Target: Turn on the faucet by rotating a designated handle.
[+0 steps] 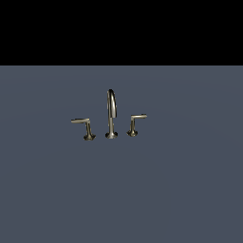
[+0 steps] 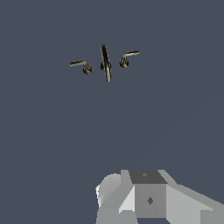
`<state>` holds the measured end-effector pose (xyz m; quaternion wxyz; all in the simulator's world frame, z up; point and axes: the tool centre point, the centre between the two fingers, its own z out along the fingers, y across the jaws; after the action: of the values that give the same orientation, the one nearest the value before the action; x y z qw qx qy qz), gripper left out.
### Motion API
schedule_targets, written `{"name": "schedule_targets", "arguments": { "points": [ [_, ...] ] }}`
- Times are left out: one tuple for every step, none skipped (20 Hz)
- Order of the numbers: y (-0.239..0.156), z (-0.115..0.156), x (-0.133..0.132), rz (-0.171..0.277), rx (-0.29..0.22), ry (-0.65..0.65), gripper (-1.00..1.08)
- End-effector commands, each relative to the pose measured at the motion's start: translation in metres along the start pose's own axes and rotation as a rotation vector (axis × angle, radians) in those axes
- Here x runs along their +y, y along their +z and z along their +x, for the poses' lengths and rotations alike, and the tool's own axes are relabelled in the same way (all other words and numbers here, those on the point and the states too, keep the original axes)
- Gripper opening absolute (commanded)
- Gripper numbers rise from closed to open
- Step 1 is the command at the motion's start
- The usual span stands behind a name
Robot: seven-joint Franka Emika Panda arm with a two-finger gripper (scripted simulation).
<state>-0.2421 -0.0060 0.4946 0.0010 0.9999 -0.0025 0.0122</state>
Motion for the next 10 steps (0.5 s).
{"name": "schedule_targets", "arguments": {
  "points": [
    [0.000,0.000,0.000,0.000,0.000,0.000,-1.00],
    [0.000,0.000,0.000,0.000,0.000,0.001,-1.00],
    [0.001,0.001,0.000,0.000,0.000,0.002,-1.00],
    [0.002,0.001,-0.001,0.000,0.000,0.005,-1.00],
    [0.003,0.002,-0.001,0.000,0.000,0.009,-1.00],
    [0.004,0.003,-0.002,0.000,0.000,0.015,-1.00],
    [0.006,0.005,-0.003,0.000,0.000,0.021,-1.00],
    [0.009,0.006,-0.004,0.000,0.000,0.029,-1.00],
    [0.011,0.008,-0.005,0.000,-0.001,0.038,-1.00],
    [0.014,0.011,-0.006,0.000,-0.001,0.048,-1.00]
  ]
}}
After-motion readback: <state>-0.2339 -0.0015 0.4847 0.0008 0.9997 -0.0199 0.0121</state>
